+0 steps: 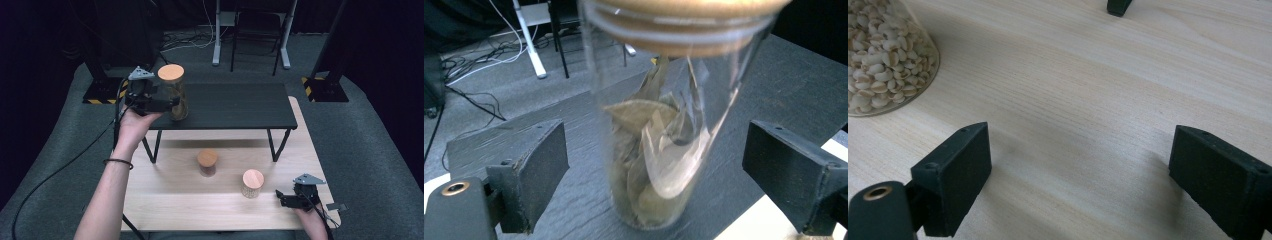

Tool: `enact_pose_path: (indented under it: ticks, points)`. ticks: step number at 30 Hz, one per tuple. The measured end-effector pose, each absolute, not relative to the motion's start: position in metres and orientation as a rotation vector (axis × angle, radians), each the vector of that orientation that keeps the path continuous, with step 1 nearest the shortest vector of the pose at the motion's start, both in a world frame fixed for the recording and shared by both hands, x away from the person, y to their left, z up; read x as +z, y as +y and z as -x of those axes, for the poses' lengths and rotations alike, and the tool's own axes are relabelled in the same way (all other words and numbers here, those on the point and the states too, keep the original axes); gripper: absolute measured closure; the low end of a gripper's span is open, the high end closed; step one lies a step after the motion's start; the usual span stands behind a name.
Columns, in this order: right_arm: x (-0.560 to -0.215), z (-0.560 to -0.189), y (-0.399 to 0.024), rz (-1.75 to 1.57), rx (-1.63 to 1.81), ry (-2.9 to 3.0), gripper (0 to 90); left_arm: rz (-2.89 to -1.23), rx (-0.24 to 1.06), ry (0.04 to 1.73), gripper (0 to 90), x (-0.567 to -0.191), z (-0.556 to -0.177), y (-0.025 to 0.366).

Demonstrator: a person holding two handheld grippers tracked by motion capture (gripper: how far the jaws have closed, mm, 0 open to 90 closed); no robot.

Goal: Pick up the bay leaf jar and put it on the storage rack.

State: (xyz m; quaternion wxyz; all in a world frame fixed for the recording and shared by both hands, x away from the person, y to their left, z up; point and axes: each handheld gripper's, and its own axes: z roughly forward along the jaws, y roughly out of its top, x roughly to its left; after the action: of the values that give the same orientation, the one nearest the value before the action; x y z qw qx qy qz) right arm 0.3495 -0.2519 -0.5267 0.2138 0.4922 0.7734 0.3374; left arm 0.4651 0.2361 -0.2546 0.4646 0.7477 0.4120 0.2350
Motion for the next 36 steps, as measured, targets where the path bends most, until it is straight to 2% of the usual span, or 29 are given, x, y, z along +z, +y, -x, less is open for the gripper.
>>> enact_pose_path:
  ticks: [20, 36]
  points:
    - [-0.527, -0.349, -0.252, -1.371, 0.934, 2.141, 9.3, -1.829, 0.589, 0.919, 10.7, -0.282, -0.417, 0.263]
    - [-0.527, -0.35, -0.252, -1.374, 0.933, 2.139, 9.3, -1.806, 0.583, 0.933, 7.3, -0.31, -0.381, 0.28]
